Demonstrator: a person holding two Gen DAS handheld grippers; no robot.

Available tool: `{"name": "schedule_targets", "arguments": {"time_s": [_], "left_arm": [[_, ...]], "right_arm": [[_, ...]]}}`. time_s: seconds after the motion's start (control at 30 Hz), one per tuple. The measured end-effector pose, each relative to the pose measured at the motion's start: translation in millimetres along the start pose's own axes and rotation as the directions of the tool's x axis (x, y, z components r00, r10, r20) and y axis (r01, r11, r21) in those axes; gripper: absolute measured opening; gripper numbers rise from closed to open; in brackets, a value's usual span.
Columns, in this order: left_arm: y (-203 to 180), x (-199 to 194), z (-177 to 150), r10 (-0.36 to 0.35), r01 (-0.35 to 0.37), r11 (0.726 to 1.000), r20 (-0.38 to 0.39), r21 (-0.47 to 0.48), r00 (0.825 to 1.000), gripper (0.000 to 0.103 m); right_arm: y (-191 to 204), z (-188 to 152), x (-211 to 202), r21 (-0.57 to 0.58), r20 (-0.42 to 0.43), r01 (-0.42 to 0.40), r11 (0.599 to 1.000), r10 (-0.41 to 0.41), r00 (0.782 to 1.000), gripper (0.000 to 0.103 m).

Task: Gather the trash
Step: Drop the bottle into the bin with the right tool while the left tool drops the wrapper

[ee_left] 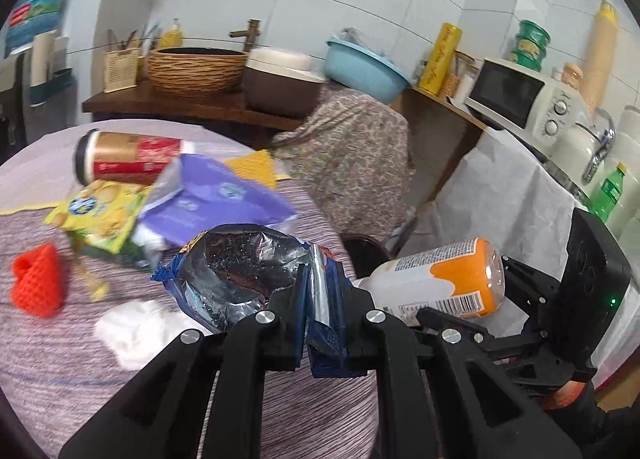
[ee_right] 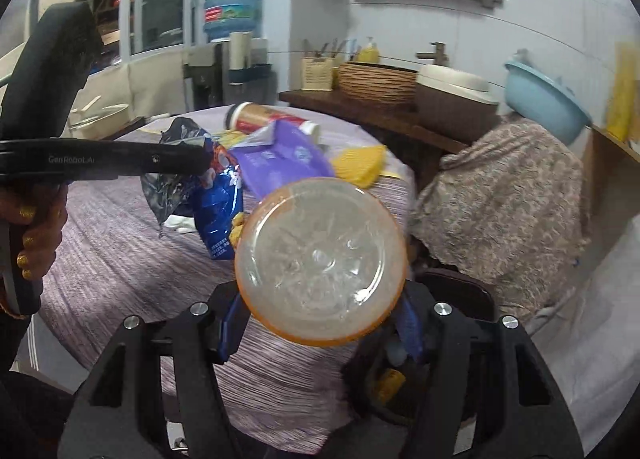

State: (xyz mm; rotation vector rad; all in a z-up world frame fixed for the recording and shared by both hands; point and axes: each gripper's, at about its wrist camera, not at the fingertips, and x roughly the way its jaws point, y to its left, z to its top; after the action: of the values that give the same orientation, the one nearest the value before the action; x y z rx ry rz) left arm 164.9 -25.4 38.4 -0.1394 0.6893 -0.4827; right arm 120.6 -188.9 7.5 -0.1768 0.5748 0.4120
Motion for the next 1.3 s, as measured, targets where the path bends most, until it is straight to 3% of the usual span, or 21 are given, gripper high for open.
{"name": "schedule_targets", "arguments": {"time_s": [0.27,0.53,0.73,1.0,1.1,1.3], "left_arm": [[-51,51,17,-0.08,0.085,0.993,-0.062,0.087,0.995,0.013],[-89,104,21,-0.074,0.094,0.984,-0.135,0.151,0.988,0.013],[-104,139,19,-0.073,0.105,0.981,-0.19,0.166,0.979,0.013],[-115,174,14,-0.043,0.091,0.978,-0.245,0.19,0.969,0.013],[-116,186,13,-0.032,0.084,0.979,-0.264,0.188,0.964,0.013],[-125,216,10,-0.005,0.074,0.974,-0.307,0.216,0.952,0.013]], "right_arm": [[-83,-31,14,0.137,-0.079,0.193,0.972,-0.184,0.98,0.062],[-141,-100,85,0.305,-0.249,0.232,0.924,-0.158,0.956,0.062],[-157,-137,128,0.367,-0.329,0.24,0.899,-0.116,0.937,0.062],[-159,-172,169,0.368,-0.392,0.262,0.892,-0.107,0.914,0.064],[-161,-174,170,0.378,-0.384,0.272,0.885,-0.118,0.916,0.07],[-156,-175,146,0.382,-0.36,0.289,0.878,-0.147,0.921,0.07]]}}
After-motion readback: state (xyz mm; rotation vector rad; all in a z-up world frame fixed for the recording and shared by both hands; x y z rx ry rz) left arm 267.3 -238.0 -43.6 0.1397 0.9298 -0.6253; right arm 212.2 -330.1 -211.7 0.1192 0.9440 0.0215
